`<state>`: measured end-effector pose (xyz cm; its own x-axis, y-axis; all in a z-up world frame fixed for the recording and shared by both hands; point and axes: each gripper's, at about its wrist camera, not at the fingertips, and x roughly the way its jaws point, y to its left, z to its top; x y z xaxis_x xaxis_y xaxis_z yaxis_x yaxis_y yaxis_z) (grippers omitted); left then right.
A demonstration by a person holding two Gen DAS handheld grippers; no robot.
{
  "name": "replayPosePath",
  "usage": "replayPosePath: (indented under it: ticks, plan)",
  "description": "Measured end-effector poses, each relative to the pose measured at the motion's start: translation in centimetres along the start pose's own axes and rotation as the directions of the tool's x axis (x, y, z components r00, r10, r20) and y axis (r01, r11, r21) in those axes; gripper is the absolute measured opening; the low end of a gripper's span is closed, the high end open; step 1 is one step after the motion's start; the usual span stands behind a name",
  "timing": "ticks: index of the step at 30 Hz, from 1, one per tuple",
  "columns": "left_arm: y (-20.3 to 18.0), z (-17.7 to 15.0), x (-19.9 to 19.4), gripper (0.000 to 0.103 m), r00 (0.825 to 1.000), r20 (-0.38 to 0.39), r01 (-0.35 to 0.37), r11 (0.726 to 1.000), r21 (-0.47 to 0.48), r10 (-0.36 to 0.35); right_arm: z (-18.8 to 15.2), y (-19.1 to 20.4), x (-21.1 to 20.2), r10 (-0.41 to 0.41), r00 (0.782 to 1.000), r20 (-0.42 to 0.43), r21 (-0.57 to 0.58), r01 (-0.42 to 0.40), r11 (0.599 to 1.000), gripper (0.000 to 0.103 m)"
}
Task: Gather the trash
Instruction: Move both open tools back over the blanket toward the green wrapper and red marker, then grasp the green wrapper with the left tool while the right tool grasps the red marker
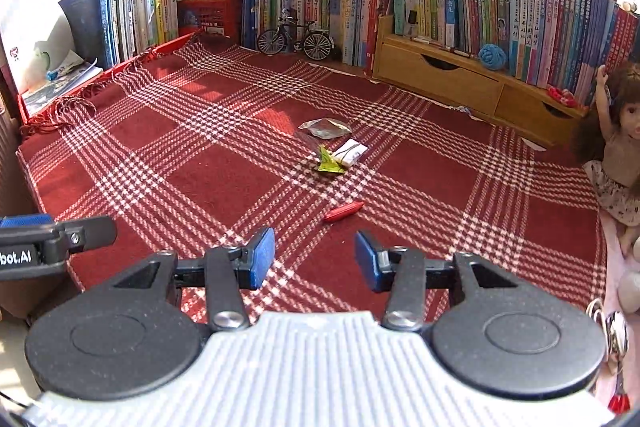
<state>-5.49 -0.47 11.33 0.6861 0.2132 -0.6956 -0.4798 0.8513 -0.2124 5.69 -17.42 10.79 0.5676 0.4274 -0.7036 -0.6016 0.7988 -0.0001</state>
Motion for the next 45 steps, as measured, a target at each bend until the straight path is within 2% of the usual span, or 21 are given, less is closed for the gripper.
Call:
replayPosePath:
  ticks: [3, 5, 8, 11, 12, 14, 17, 18, 21, 22, 23, 24, 25, 29, 30, 32, 36, 37, 40, 45]
  plan:
    - [-3.3, 2.3, 4.1, 0.092, 0.999, 0.004, 0.041, 0.994, 0.104, -0.042, 0.7, -1.2, 1.9, 0.003, 1.0, -0.017, -0.06, -0.004, 0.998, 0.062]
    - [-5.0, 3.5, 7.2, 0.092, 0.997, -0.031, 0.072, 0.979, 0.193, -0.067, 1.1, -1.8, 3.3, 0.025, 0.999, -0.036, -0.099, -0.028, 0.995, 0.062]
    - [-7.0, 4.7, 11.4, 0.092, 0.996, -0.062, 0.079, 0.951, 0.298, -0.064, 1.4, -2.5, 5.5, 0.054, 0.997, -0.062, -0.161, -0.063, 0.985, 0.064]
    - [-8.6, 5.7, 15.4, 0.092, 0.995, -0.089, 0.078, 0.921, 0.381, -0.047, 1.7, -3.8, 8.1, 0.104, 0.99, -0.096, -0.139, -0.116, 0.983, 0.065]
    - [-9.1, 5.9, 16.6, 0.092, 0.993, -0.104, 0.084, 0.918, 0.386, -0.047, 1.8, -4.4, 8.9, 0.118, 0.988, -0.104, -0.118, -0.13, 0.984, 0.066]
    - [-9.7, 6.2, 18.6, 0.092, 0.986, -0.15, 0.119, 0.926, 0.358, -0.069, 1.9, -5.2, 10.4, 0.141, 0.983, -0.117, -0.091, -0.152, 0.984, 0.067]
    - [-10.0, 6.6, 21.5, 0.091, 0.963, -0.238, 0.186, 0.953, 0.24, -0.128, 1.9, -6.0, 12.3, 0.175, 0.975, -0.14, -0.068, -0.186, 0.98, 0.067]
    - [-10.2, 6.6, 22.3, 0.087, 0.957, -0.254, 0.194, 0.957, 0.215, -0.137, 1.9, -6.1, 12.8, 0.185, 0.972, -0.148, -0.066, -0.196, 0.978, 0.067]
    - [-10.7, 6.4, 24.0, 0.061, 0.948, -0.291, 0.193, 0.961, 0.196, -0.131, 1.7, -6.1, 14.0, 0.202, 0.965, -0.167, -0.076, -0.217, 0.973, 0.067]
    - [-10.8, 6.3, 24.3, 0.05, 0.949, -0.291, 0.185, 0.961, 0.204, -0.121, 1.6, -6.0, 14.3, 0.204, 0.964, -0.169, -0.079, -0.219, 0.972, 0.067]
    - [-11.0, 6.4, 24.3, 0.044, 0.954, -0.28, 0.174, 0.96, 0.221, -0.109, 1.6, -6.0, 14.6, 0.204, 0.964, -0.171, -0.084, -0.221, 0.972, 0.067]
    - [-11.2, 6.3, 24.3, 0.031, 0.955, -0.277, 0.175, 0.957, 0.233, -0.107, 1.6, -6.0, 14.9, 0.205, 0.964, -0.172, -0.088, -0.222, 0.971, 0.067]
    - [-11.2, 6.4, 24.4, 0.025, 0.953, -0.281, 0.181, 0.955, 0.237, -0.111, 1.6, -5.9, 15.0, 0.205, 0.964, -0.171, -0.091, -0.223, 0.971, 0.067]
    - [-10.9, 7.0, 23.5, 0.024, 0.954, -0.271, 0.192, 0.959, 0.209, -0.131, 1.7, -5.3, 15.4, 0.198, 0.966, -0.166, -0.122, -0.219, 0.968, 0.066]
    - [-10.8, 7.1, 23.4, 0.024, 0.955, -0.265, 0.189, 0.96, 0.208, -0.13, 1.7, -5.3, 15.3, 0.192, 0.968, -0.163, -0.126, -0.214, 0.969, 0.058]
    - [-10.5, 7.4, 23.2, 0.024, 0.957, -0.259, 0.186, 0.962, 0.202, -0.131, 1.5, -5.2, 15.2, 0.189, 0.969, -0.158, -0.129, -0.21, 0.969, 0.048]
    - [-10.0, 7.8, 23.0, 0.024, 0.96, -0.252, 0.178, 0.964, 0.197, -0.126, 1.4, -5.2, 14.8, 0.188, 0.97, -0.154, -0.14, -0.21, 0.968, 0.042]
    - [-9.9, 7.8, 22.9, 0.024, 0.961, -0.248, 0.176, 0.964, 0.2, -0.124, 1.4, -5.2, 14.9, 0.189, 0.969, -0.156, -0.143, -0.212, 0.967, 0.042]
    - [-9.5, 8.0, 22.7, 0.024, 0.964, -0.237, 0.168, 0.964, 0.207, -0.117, 1.8, -5.1, 14.9, 0.199, 0.969, -0.145, -0.177, -0.223, 0.959, 0.058]
    - [-8.5, 8.0, 22.3, 0.024, 0.968, -0.229, 0.146, 0.971, 0.188, -0.101, 2.3, -4.9, 15.0, 0.188, 0.965, -0.185, -0.183, -0.222, 0.958, 0.058]
